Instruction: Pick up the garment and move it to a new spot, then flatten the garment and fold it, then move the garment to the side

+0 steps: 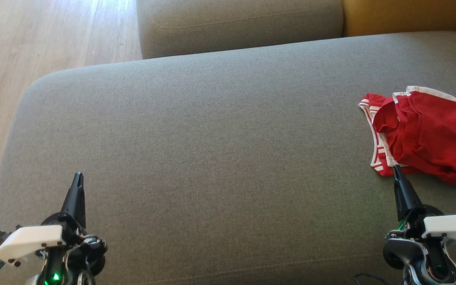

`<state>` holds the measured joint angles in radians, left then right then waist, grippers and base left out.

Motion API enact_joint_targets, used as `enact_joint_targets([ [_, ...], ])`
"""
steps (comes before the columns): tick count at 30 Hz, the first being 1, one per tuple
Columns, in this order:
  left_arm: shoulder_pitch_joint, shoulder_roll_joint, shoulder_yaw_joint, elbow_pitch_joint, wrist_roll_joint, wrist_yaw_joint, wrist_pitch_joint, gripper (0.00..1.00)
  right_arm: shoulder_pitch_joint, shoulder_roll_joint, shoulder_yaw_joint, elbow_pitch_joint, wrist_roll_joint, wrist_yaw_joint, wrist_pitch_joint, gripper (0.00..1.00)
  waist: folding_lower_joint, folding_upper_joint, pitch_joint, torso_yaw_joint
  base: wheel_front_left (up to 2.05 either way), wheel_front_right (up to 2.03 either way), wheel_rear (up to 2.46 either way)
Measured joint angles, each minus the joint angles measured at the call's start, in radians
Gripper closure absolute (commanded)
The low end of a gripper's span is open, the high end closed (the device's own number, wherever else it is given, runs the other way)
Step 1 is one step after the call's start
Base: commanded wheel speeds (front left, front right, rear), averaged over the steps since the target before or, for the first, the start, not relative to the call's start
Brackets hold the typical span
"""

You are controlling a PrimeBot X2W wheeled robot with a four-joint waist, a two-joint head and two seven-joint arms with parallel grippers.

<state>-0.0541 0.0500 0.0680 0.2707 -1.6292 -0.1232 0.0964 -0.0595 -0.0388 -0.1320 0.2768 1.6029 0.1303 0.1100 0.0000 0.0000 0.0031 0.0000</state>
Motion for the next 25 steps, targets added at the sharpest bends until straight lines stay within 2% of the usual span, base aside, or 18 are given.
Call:
enact_joint_targets([
  [25, 0.0, -0.002, 0.004, 0.0, 0.002, 0.0, 0.0, 1.0, 0.0, 0.0, 0.0, 0.0, 0.0, 0.0, 0.0, 1.0, 0.0, 0.0, 0.0, 0.0, 0.0, 0.0, 0.0],
])
